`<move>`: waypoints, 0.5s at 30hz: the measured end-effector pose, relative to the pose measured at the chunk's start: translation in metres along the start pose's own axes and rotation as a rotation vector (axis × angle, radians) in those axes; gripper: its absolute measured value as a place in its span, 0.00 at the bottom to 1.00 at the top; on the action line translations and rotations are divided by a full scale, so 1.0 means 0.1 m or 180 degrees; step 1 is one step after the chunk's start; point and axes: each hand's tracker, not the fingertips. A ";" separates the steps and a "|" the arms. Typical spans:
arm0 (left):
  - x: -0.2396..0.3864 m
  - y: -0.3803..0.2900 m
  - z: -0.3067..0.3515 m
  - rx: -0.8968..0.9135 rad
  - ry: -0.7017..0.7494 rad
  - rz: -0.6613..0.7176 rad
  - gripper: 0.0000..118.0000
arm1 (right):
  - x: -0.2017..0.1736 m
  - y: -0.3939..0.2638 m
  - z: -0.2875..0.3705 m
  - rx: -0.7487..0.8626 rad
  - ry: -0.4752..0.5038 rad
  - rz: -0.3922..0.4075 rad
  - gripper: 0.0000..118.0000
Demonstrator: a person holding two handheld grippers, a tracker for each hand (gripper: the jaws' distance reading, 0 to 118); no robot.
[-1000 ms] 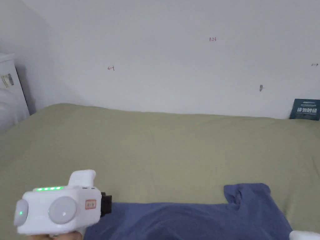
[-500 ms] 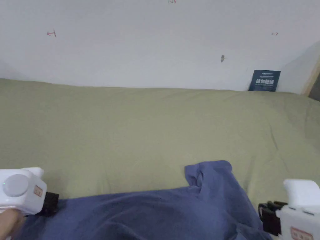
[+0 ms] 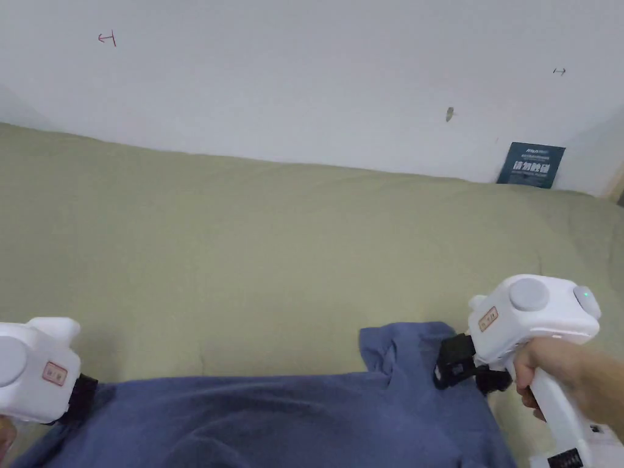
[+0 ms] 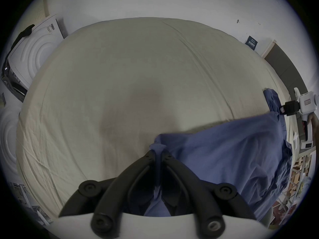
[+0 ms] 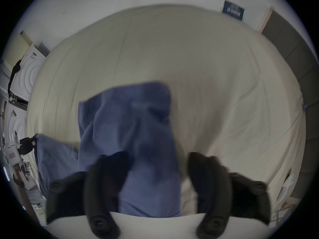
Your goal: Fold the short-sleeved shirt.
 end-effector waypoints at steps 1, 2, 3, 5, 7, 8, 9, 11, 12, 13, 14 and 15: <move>0.02 -0.01 -0.01 -0.0004 -0.0019 -0.0002 0.04 | -0.06 -0.07 -0.01 -0.0047 -0.0075 0.0039 0.44; 0.05 -0.02 -0.02 -0.0010 -0.0019 -0.0049 0.04 | -0.11 -0.13 -0.02 0.0006 -0.0193 0.0132 0.18; 0.08 -0.02 -0.02 -0.0013 0.0020 -0.0094 0.04 | -0.15 -0.18 -0.02 0.0060 -0.0213 0.0166 0.03; 0.08 -0.02 -0.01 -0.0001 0.0033 -0.0102 0.04 | -0.18 -0.24 0.02 0.0217 -0.0240 0.0125 0.02; 0.06 -0.04 0.08 0.0080 -0.0041 -0.0089 0.04 | -0.21 -0.33 0.17 0.0529 -0.0190 0.0171 0.02; 0.02 -0.04 0.12 0.0159 -0.0198 -0.0041 0.04 | -0.22 -0.39 0.29 0.0703 -0.0129 0.0218 0.02; 0.01 -0.05 0.19 0.0198 -0.0281 0.0000 0.04 | -0.22 -0.41 0.38 0.0809 -0.0033 0.0275 0.02; 0.01 -0.08 0.36 0.0275 -0.0428 -0.0067 0.04 | -0.28 -0.57 0.64 0.0998 0.0093 0.0421 0.02; 0.00 -0.09 0.42 0.0267 -0.0458 -0.0120 0.04 | -0.31 -0.64 0.76 0.1058 0.0148 0.0502 0.02; 0.00 -0.10 0.51 0.0250 -0.0559 -0.0202 0.04 | -0.35 -0.70 0.89 0.1123 0.0175 0.0550 0.02; 0.00 -0.12 0.61 0.0302 -0.0568 -0.0233 0.04 | -0.37 -0.79 1.01 0.1205 0.0203 0.0587 0.02; 0.00 -0.14 0.72 0.0398 -0.0574 -0.0284 0.04 | -0.39 -0.86 1.11 0.1242 0.0253 0.0633 0.02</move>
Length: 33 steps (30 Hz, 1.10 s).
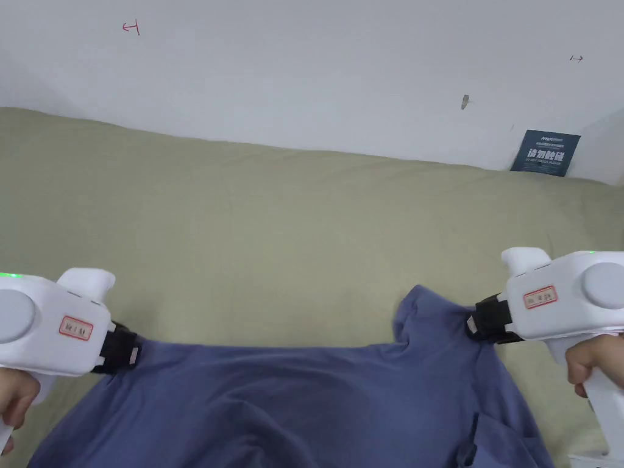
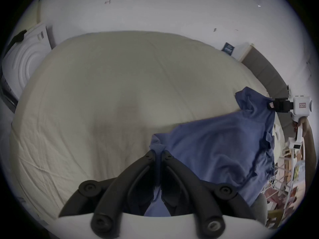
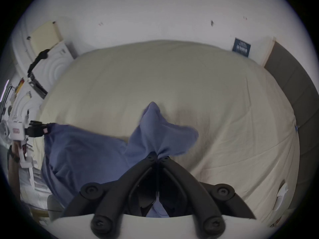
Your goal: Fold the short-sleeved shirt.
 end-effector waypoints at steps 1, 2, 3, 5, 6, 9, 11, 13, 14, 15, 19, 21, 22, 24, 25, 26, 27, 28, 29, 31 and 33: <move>0.00 -0.01 0.11 0.0106 -0.0025 -0.0051 0.04 | -0.04 -0.04 0.13 0.0025 0.0016 -0.0011 0.02; 0.01 -0.02 0.24 0.0184 -0.0031 -0.0070 0.04 | -0.11 -0.07 0.27 0.0048 0.0038 0.0013 0.02; 0.01 -0.05 0.36 0.0217 -0.0060 -0.0079 0.04 | -0.15 -0.12 0.38 0.0078 0.0085 0.0076 0.02; 0.01 -0.13 0.62 0.0366 -0.0101 -0.0186 0.04 | -0.22 -0.25 0.63 0.0138 0.0024 0.0195 0.02; 0.01 -0.18 0.73 0.0409 -0.0096 -0.0238 0.04 | -0.24 -0.30 0.72 0.0157 -0.0001 0.0246 0.02; -0.02 -0.41 1.03 0.0494 -0.0053 -0.0299 0.04 | -0.27 -0.58 1.05 0.0223 -0.0040 0.0261 0.02; -0.06 -0.62 1.18 0.0545 -0.0046 -0.0369 0.04 | -0.23 -0.80 1.23 0.0273 -0.0036 0.0222 0.02; -0.10 -0.81 1.28 0.0509 -0.0024 -0.0364 0.04 | -0.22 -1.05 1.40 0.0305 -0.0090 0.0171 0.02; -0.14 -0.92 1.32 0.0511 -0.0020 -0.0342 0.04 | -0.19 -1.18 1.47 0.0311 -0.0077 0.0135 0.02; -0.17 -1.00 1.36 0.0465 -0.0065 -0.0307 0.04 | -0.18 -1.30 1.52 0.0311 -0.0103 0.0058 0.02; -0.18 -1.48 1.44 0.0373 -0.0153 -0.0237 0.04 | -0.14 -1.88 1.63 0.0214 -0.0049 -0.0225 0.02; -0.14 -1.73 1.42 0.0280 -0.0140 -0.0300 0.04 | -0.14 -2.17 1.62 0.0151 -0.0016 -0.0286 0.02; -0.13 -1.85 1.38 0.0224 -0.0127 -0.0303 0.04 | -0.12 -2.31 1.58 0.0113 0.0024 -0.0404 0.02; -0.16 -2.05 1.28 0.0100 -0.0134 -0.0232 0.04 | -0.11 -2.56 1.50 -0.0010 0.0057 -0.0565 0.02; -0.17 -2.16 1.22 -0.0002 -0.0169 -0.0107 0.04 | -0.09 -2.67 1.44 -0.0096 0.0072 -0.0610 0.02; -0.17 -2.26 1.16 -0.0047 -0.0172 -0.0076 0.04 | -0.08 -2.77 1.39 -0.0166 0.0024 -0.0691 0.02; -0.18 -2.32 1.11 -0.0086 -0.0150 -0.0065 0.04 | -0.07 -2.85 1.35 -0.0210 -0.0005 -0.0766 0.02; -0.18 -2.40 1.06 -0.0152 -0.0160 -0.0022 0.04 | -0.05 -2.93 1.31 -0.0230 0.0058 -0.0799 0.02; -0.21 -2.45 1.02 -0.0139 -0.0139 -0.0019 0.04 | -0.04 -2.99 1.28 -0.0256 0.0040 -0.0887 0.02; -0.26 -2.53 0.94 -0.0173 -0.0144 0.0138 0.04 | 0.00 -3.05 1.22 -0.0226 0.0041 -0.0965 0.02; -0.31 -2.56 0.89 -0.0122 -0.0189 0.0286 0.04 | 0.02 -3.06 1.17 -0.0144 0.0043 -0.1062 0.02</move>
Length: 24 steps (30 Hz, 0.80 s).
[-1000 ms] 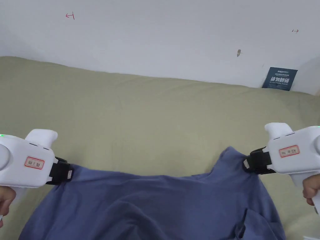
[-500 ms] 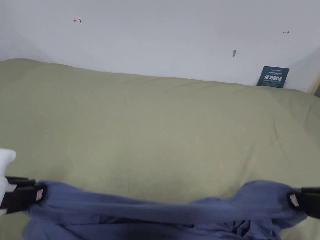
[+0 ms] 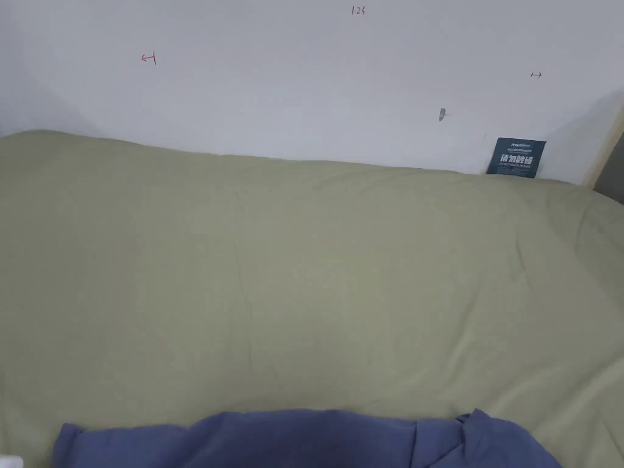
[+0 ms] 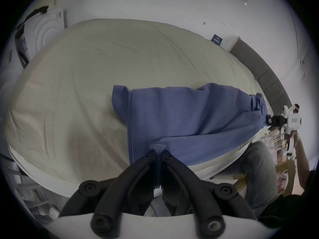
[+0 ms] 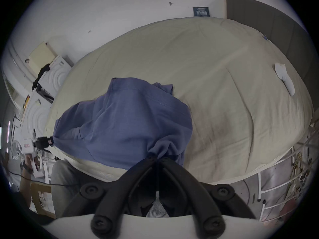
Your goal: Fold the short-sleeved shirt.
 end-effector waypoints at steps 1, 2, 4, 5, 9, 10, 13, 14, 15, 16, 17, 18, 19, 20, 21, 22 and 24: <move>-0.01 0.00 -0.03 0.0012 -0.0032 0.0105 0.05 | 0.04 0.01 -0.02 0.0022 0.0025 -0.0014 0.03; -0.03 0.01 -0.03 0.0044 -0.0032 0.0169 0.06 | 0.05 0.03 -0.04 0.0020 0.0023 -0.0025 0.03; -0.03 0.02 -0.02 0.0067 -0.0020 0.0209 0.18 | 0.08 0.07 -0.04 0.0044 0.0114 -0.0182 0.15; -0.02 0.02 -0.01 0.0059 0.0023 0.0247 0.30 | 0.18 0.08 -0.03 0.0034 0.0125 -0.0220 0.34; -0.02 0.00 0.31 0.0155 0.0358 0.0320 0.59 | 0.07 0.18 0.41 0.0342 -0.0255 0.0011 0.69; 0.01 0.02 0.47 0.0283 0.0456 0.0307 0.59 | -0.02 0.23 0.59 0.0498 -0.0429 0.0142 0.70; 0.27 0.21 0.91 0.0856 0.0703 0.0204 0.59 | -0.43 0.36 1.02 0.0979 -0.0875 0.0370 0.70; 0.44 0.31 1.02 0.1019 0.0706 0.0106 0.59 | -0.59 0.40 1.11 0.1139 -0.0975 0.0400 0.70; 0.61 0.38 1.10 0.1143 0.0669 0.0036 0.59 | -0.76 0.42 1.16 0.1290 -0.0993 0.0419 0.70; 0.80 0.46 1.14 0.1255 0.0666 -0.0065 0.59 | -0.94 0.42 1.19 0.1457 -0.1023 0.0447 0.70; 1.02 0.53 1.13 0.1279 0.0686 -0.0131 0.59 | -1.11 0.40 1.18 0.1573 -0.1011 0.0482 0.70; 1.20 0.57 1.11 0.1320 0.0692 -0.0186 0.59 | -1.25 0.37 1.16 0.1639 -0.0955 0.0490 0.70; 1.40 0.60 1.05 0.1372 0.0712 -0.0244 0.59 | -1.41 0.32 1.11 0.1704 -0.0858 0.0505 0.70; 1.57 0.58 0.95 0.1420 0.0741 -0.0261 0.59 | -1.54 0.26 1.03 0.1729 -0.0715 0.0519 0.70; 1.73 0.55 0.86 0.1498 0.0701 -0.0263 0.58 | -1.59 0.19 0.90 0.1739 -0.0561 0.0522 0.70; 1.88 0.48 0.77 0.1591 0.0576 -0.0288 0.58 | -1.67 0.11 0.79 0.1688 -0.0449 0.0524 0.69; 2.06 0.30 0.58 0.1870 0.0360 -0.0261 0.50 | -1.85 -0.04 0.59 0.1512 -0.0414 0.0501 0.58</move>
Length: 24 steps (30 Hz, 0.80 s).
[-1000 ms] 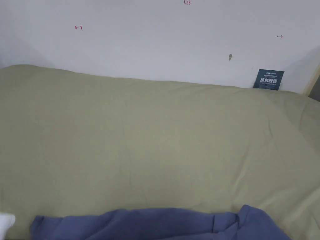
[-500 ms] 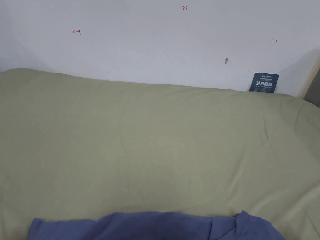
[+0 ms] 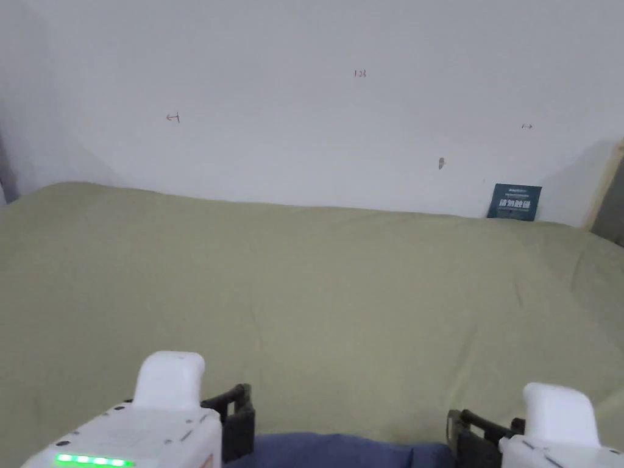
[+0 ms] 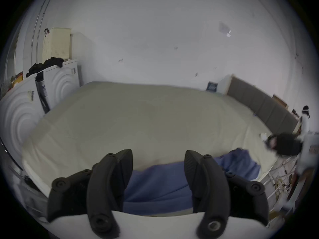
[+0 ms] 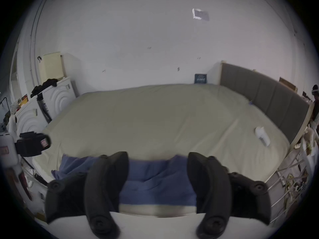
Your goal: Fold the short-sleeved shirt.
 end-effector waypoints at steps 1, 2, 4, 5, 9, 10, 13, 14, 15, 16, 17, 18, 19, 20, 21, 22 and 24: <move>0.10 -0.13 0.02 0.0139 -0.0058 0.0005 0.33 | -0.11 -0.13 -0.04 -0.0073 -0.0014 0.0085 0.37; 0.20 -0.23 0.02 0.0104 -0.0026 -0.0036 0.12 | -0.20 -0.25 -0.07 -0.0119 -0.0127 0.0176 0.08; 0.37 -0.43 0.02 -0.0033 0.0173 -0.0161 0.00 | -0.33 -0.51 -0.08 -0.0034 -0.0341 0.0250 0.01; 0.41 -0.52 0.01 -0.0178 0.0148 -0.0219 0.00 | -0.37 -0.61 -0.09 -0.0067 -0.0269 0.0258 0.01; 0.50 -0.82 -0.06 -0.0543 0.0330 -0.0448 0.00 | -0.47 -0.83 -0.13 -0.0284 -0.0251 0.0340 0.01; 0.48 -0.85 -0.06 -0.0531 0.0288 -0.0385 0.00 | -0.48 -0.86 -0.13 -0.0309 -0.0226 0.0331 0.01; 0.45 -0.83 -0.07 -0.0605 0.0280 -0.0277 0.00 | -0.48 -0.86 -0.15 -0.0309 -0.0217 0.0358 0.01; 0.45 -0.83 -0.06 -0.0597 0.0304 -0.0278 0.00 | -0.48 -0.85 -0.15 -0.0279 -0.0237 0.0359 0.01; 0.44 -0.82 -0.06 -0.0585 0.0313 -0.0286 0.00 | -0.47 -0.82 -0.15 -0.0269 -0.0235 0.0359 0.01; 0.44 -0.78 -0.06 -0.0569 0.0326 -0.0269 0.00 | -0.46 -0.79 -0.15 -0.0258 -0.0237 0.0348 0.01; 0.43 -0.75 -0.07 -0.0547 0.0351 -0.0248 0.00 | -0.48 -0.76 -0.14 -0.0226 -0.0262 0.0323 0.01; 0.42 -0.73 -0.07 -0.0535 0.0346 -0.0234 0.00 | -0.48 -0.73 -0.14 -0.0206 -0.0267 0.0319 0.01; 0.42 -0.69 -0.09 -0.0532 0.0354 -0.0216 0.00 | -0.48 -0.70 -0.15 -0.0187 -0.0276 0.0318 0.01; 0.43 -0.66 -0.08 -0.0495 0.0386 -0.0216 0.00 | -0.48 -0.68 -0.16 -0.0149 -0.0300 0.0320 0.01; 0.44 -0.63 -0.09 -0.0454 0.0414 -0.0230 0.00 | -0.49 -0.65 -0.17 -0.0136 -0.0307 0.0316 0.01; 0.43 -0.60 -0.09 -0.0441 0.0405 -0.0221 0.00 | -0.48 -0.63 -0.18 -0.0128 -0.0311 0.0296 0.01; 0.45 -0.56 -0.07 -0.0393 0.0418 -0.0198 0.00 | -0.48 -0.60 -0.17 -0.0109 -0.0311 0.0276 0.01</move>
